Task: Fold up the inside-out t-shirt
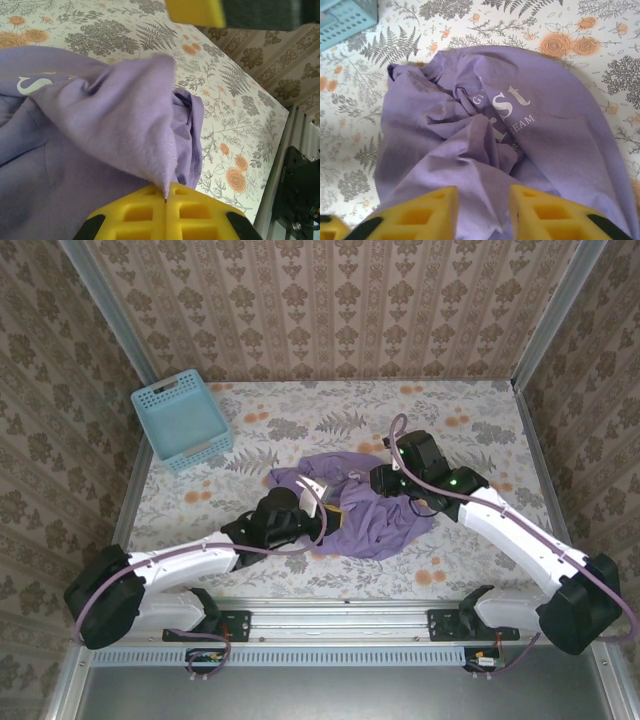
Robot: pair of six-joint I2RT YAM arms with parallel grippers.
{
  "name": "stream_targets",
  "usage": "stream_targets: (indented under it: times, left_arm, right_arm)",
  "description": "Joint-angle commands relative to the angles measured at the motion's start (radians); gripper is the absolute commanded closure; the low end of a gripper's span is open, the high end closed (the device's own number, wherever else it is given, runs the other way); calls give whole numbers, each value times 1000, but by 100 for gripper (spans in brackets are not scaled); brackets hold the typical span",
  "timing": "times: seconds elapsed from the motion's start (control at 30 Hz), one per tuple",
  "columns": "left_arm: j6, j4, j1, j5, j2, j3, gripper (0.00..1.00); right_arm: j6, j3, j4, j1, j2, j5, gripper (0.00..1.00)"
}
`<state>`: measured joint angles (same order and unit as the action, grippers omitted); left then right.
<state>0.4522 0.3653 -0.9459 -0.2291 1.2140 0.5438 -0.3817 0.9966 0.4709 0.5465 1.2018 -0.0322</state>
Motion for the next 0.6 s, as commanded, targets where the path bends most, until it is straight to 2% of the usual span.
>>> stream_targets:
  times: [0.0,0.13,0.3,0.57]
  left_arm:
    - [45,52,27,-16,9,-34,100]
    - [60,35,48,9,32,-40,100]
    - [78,34,49,31,62,-52,100]
    - [94,37,51,63,67,-79,99]
  right_arm:
    - [-31,-47,22,42,-75,-9,62]
    - [-118,-138,-56,135,-96,-80,65]
    - [-199,-194,-166,237,-2,-99,66]
    - [-255,-158,-251,246,183,-55,69]
